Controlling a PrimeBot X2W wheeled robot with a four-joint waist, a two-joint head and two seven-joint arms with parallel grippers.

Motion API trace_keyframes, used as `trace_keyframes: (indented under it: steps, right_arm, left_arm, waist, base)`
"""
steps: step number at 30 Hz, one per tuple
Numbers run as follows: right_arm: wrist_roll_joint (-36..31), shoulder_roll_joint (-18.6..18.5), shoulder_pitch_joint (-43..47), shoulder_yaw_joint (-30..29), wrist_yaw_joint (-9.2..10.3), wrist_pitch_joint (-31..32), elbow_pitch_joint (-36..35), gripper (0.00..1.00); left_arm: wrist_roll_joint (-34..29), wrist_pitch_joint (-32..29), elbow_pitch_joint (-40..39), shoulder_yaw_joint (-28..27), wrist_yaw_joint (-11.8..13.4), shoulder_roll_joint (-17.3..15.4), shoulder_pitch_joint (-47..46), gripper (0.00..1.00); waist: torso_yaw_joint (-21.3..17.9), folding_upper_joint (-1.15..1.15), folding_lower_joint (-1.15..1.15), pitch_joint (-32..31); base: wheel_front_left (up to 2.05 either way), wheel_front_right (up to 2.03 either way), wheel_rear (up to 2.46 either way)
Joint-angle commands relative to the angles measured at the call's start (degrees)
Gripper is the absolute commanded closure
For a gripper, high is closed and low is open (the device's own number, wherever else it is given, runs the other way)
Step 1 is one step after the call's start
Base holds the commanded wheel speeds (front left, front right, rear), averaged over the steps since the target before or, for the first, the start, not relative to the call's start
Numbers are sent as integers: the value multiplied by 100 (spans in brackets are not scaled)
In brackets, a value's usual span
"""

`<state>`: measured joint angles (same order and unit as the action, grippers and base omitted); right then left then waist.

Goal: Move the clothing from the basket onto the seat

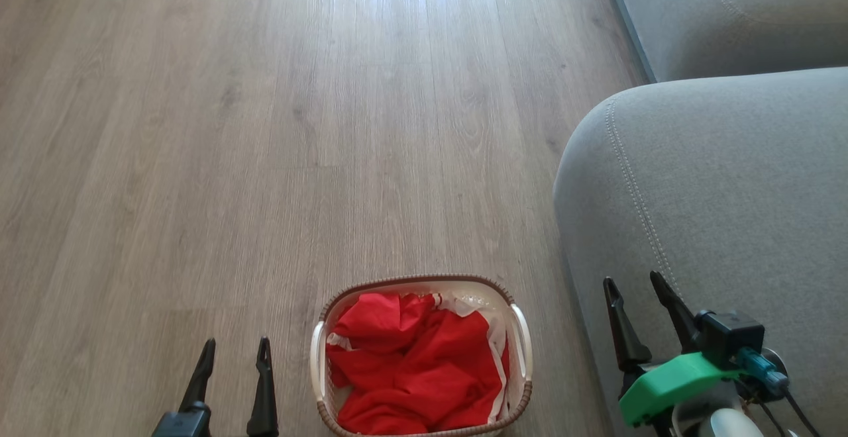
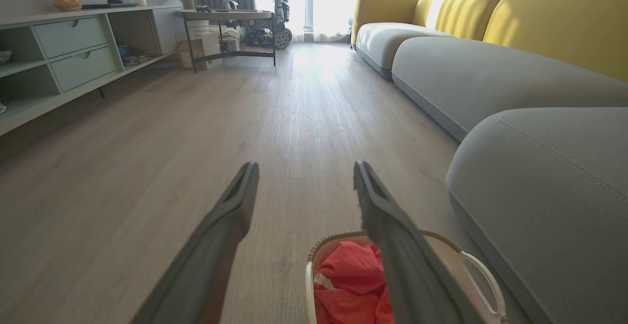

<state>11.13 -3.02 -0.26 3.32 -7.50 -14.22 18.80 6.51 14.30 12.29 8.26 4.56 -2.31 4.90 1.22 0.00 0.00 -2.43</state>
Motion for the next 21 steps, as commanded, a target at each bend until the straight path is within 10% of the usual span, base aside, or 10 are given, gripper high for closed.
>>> trace_keyframes:
  steps: [1, 21]
  right_arm:
    - [-51, 14, -115, 95, 1, -78, -198, 0]
    - [-327, 14, -563, -139, 1, -78, -733, 0]
  left_arm:
    - [44, 70, -141, -175, 35, -56, -100, 0]
    - [-252, 70, 359, 216, -173, -104, -988, 0]
  waist:
    - [0, 0, 0, 8]
    - [-66, 0, 0, 1107]
  base:
    - [0, 0, 0]
    - [0, 0, 0]
